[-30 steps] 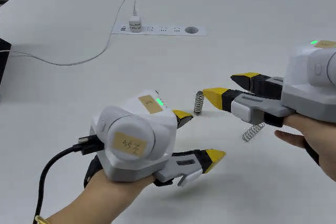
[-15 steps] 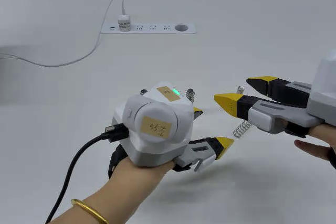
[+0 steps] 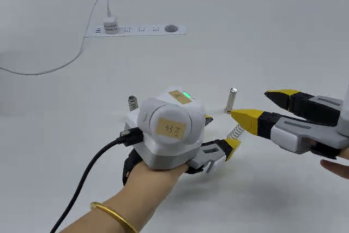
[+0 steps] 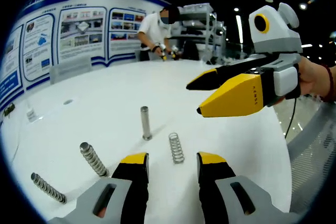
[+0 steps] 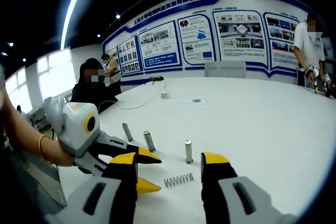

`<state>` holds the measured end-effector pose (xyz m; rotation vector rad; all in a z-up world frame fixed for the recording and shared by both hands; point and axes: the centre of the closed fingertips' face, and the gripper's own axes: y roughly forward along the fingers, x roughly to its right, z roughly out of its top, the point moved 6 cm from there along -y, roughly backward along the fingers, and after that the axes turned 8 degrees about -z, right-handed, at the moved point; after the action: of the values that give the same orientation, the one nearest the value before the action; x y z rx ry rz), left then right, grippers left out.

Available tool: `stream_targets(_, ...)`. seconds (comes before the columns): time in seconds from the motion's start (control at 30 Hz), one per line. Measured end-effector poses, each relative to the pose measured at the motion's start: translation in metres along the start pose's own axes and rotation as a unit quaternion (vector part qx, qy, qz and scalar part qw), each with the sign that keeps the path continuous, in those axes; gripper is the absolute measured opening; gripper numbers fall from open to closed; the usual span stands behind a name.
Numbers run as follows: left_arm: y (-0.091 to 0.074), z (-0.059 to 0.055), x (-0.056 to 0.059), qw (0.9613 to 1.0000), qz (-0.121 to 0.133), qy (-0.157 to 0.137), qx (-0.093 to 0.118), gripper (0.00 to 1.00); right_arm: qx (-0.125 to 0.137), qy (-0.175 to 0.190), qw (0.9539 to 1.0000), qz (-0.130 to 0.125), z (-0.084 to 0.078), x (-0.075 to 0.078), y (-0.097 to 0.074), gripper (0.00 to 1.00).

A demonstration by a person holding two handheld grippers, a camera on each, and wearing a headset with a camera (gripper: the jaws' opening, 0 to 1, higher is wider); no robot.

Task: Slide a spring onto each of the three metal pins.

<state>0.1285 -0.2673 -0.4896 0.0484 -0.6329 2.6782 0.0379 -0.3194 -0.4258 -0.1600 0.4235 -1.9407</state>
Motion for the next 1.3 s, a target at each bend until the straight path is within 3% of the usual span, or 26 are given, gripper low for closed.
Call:
stream_targets(0.5,0.022,-0.008,0.002,0.9994,-0.010,-0.005,-0.033,0.24,-0.006,-0.001,0.9999,-0.008,-0.007,0.009,-0.018,0.49)
stream_targets(0.87,0.026,-0.008,0.001,0.9994,-0.013,-0.001,-0.031,0.16,-0.002,0.022,0.9997,-0.010,-0.007,0.009,-0.017,0.49)
stream_targets(1.3,0.025,-0.008,0.001,0.9982,-0.017,0.035,-0.046,0.10,-0.014,0.030,0.9994,-0.013,-0.012,0.010,-0.017,0.49)
